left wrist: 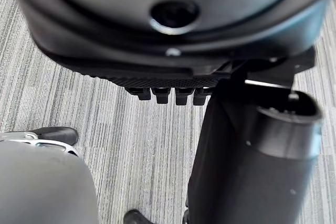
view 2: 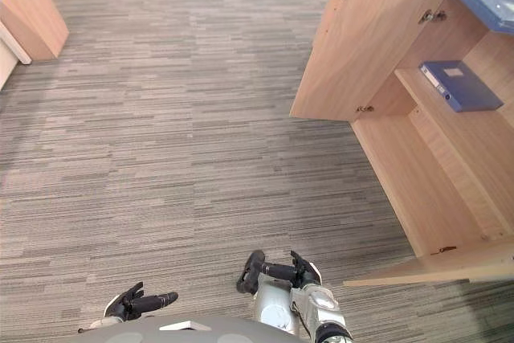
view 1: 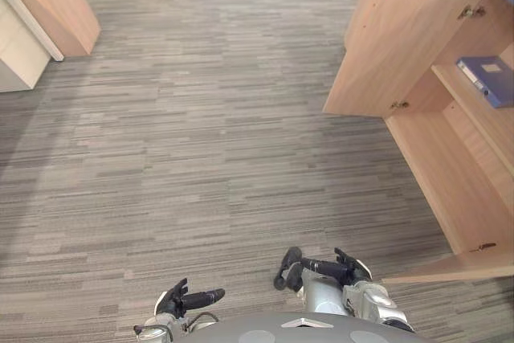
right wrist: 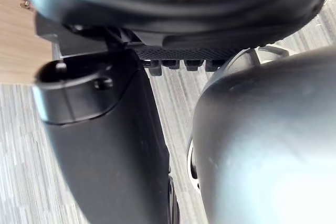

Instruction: Walk over to the cabinet, pick up the folder, carry it to the office cabinet, place the folder inside the office cabinet, then close the office cabinet door

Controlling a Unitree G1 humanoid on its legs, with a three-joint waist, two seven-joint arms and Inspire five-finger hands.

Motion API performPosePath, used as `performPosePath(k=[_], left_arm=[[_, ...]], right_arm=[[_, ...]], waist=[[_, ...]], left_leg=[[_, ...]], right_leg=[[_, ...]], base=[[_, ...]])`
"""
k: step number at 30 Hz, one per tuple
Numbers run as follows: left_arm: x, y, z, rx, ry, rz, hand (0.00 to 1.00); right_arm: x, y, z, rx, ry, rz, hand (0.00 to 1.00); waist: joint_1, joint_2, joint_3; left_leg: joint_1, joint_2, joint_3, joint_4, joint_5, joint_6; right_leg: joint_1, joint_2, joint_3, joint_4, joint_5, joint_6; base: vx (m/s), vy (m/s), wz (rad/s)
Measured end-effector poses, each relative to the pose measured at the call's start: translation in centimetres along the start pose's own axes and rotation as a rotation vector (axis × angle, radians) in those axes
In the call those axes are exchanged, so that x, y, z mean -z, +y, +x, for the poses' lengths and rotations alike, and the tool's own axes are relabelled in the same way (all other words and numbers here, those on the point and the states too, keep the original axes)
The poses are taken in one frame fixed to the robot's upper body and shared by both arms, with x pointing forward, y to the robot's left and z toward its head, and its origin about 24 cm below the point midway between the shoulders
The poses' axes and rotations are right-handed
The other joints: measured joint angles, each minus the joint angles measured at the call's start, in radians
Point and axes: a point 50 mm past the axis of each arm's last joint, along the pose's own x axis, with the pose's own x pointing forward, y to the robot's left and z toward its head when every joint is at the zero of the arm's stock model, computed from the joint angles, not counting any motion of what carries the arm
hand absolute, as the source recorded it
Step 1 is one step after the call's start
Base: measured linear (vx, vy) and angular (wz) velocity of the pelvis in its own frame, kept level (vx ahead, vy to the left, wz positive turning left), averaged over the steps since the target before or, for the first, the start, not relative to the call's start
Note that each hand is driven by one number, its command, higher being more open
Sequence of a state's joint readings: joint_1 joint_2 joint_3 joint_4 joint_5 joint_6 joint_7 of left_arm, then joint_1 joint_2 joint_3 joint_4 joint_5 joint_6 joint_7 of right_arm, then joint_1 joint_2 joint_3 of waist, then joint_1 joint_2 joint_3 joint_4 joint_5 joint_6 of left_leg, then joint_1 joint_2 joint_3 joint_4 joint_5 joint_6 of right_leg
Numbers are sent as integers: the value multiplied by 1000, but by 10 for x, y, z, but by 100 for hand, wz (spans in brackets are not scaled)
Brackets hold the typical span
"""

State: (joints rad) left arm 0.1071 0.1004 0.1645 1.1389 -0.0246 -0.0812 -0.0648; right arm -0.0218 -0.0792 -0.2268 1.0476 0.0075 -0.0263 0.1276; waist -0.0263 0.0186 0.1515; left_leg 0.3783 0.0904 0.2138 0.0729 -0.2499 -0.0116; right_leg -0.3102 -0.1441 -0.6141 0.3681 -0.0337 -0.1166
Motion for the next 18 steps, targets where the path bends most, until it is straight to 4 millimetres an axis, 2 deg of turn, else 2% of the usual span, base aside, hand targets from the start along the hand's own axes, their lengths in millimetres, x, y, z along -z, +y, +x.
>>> performPosePath(k=[1, 2, 3, 4, 5, 6, 7, 8, 9, 10, 11, 12, 14, 15, 16, 17, 18], left_arm=[[1, -2, 0, 15, 8, 7, 100], [1, -2, 0, 23, 9, 11, 100], [1, -3, 0, 34, 11, 18, 100], [0, -6, 1, 42, 13, 12, 100], [1, -7, 1, 43, 19, 2, 100], [2, -8, 1, 36, 24, -29, 100], [1, -7, 1, 26, 19, -53, 100], [2, -9, 1, 18, 18, -92, 100], [4, -8, 0, 8, 20, -110, 100], [0, -5, 0, -10, -2, -132, 100], [-1, -1, -1, -26, -14, -151, 100], [-2, 0, -1, -34, -24, -167, 100], [-7, 2, -2, -48, -67, -190, 100], [-8, 2, -2, -49, -74, -192, 100], [-10, 2, -2, -57, -84, -207, 100], [-11, 3, -2, -63, -86, -212, 100], [-11, 3, -2, -68, -88, -211, 100]], right_arm=[[1, 1, 0, -5, 8, -1, 100], [2, 2, 0, -9, 12, -3, 100], [4, 3, 0, -16, 21, -8, 100], [5, 5, 0, -28, 32, -39, 100], [5, 5, 0, -32, 37, -54, 100], [5, 7, 1, -41, 43, -80, 100], [6, 9, 1, -50, 46, -100, 100], [3, 15, 1, -71, 35, -126, 100], [1, 18, 2, -79, 27, -136, 100], [2, 24, 2, -91, 31, -131, 100], [4, 31, 2, -104, 33, -121, 100], [5, 32, 2, -103, 35, -118, 100], [8, 37, 2, -112, 42, -131, 100], [8, 38, 1, -114, 43, -138, 100], [9, 38, 1, -118, 45, -147, 100], [12, 37, 0, -116, 51, -148, 100], [12, 38, 0, -118, 52, -152, 100]], waist=[[-2, 11, -8], [-3, 14, -10], [-2, 17, -16], [0, 28, -31], [0, 35, -34], [0, 50, -41], [6, 54, -44], [17, 57, -45], [23, 57, -43], [33, 53, -39], [47, 38, -37], [54, 30, -36], [78, 21, -33], [79, 20, -32], [78, 14, -30], [78, 6, -29], [78, 3, -29]], left_leg=[[-24, 34, -16, 65, 1, -9], [-37, 48, -27, 102, 7, -18], [-62, 66, -42, 161, 21, -42], [-112, 87, -72, 276, 60, -94], [-132, 97, -84, 330, 77, -118], [-181, 114, -109, 465, 131, -164], [-225, 115, -136, 577, 211, -178], [-310, 125, -155, 768, 280, -208], [-354, 141, -151, 862, 261, -206], [-424, 167, -112, 991, 206, -173], [-470, 187, -63, 1034, 143, -118], [-491, 196, -40, 1031, 112, -98], [-567, 202, -15, 900, 21, -51], [-581, 196, -22, 850, 7, -41], [-602, 172, -54, 731, -15, -39], [-606, 135, -110, 591, -18, -49], [-603, 116, -147, 514, -14, -57]], right_leg=[[21, 33, -13, -21, -18, 3], [35, 47, -16, -36, -24, 3], [54, 67, -19, -60, -31, 5], [86, 99, -16, -105, -37, 12], [104, 113, -14, -126, -37, 12], [144, 145, -2, -167, -36, 13], [174, 166, 24, -197, -35, 13], [221, 191, 62, -244, -34, 13], [239, 201, 80, -257, -37, 7], [281, 212, 120, -267, -42, -7], [325, 212, 165, -280, -48, -5], [345, 212, 190, -288, -48, -4], [397, 201, 293, -299, -54, 8], [404, 196, 322, -298, -58, 15], [411, 175, 383, -283, -69, 33], [412, 148, 452, -262, -86, 60], [405, 135, 488, -250, -96, 75]], base=[[365, -237, -9], [291, -200, 0], [285, -202, -3], [253, -183, -6], [251, -171, -16], [158, -129, -31], [127, -149, -63], [41, -117, -68], [53, -75, -83], [151, -21, -88], [142, -2, -94], [20, -9, -107], [-199, -29, -124], [-246, -25, -136], [-264, 0, -144], [-284, 20, -152], [-227, 127, -166]])
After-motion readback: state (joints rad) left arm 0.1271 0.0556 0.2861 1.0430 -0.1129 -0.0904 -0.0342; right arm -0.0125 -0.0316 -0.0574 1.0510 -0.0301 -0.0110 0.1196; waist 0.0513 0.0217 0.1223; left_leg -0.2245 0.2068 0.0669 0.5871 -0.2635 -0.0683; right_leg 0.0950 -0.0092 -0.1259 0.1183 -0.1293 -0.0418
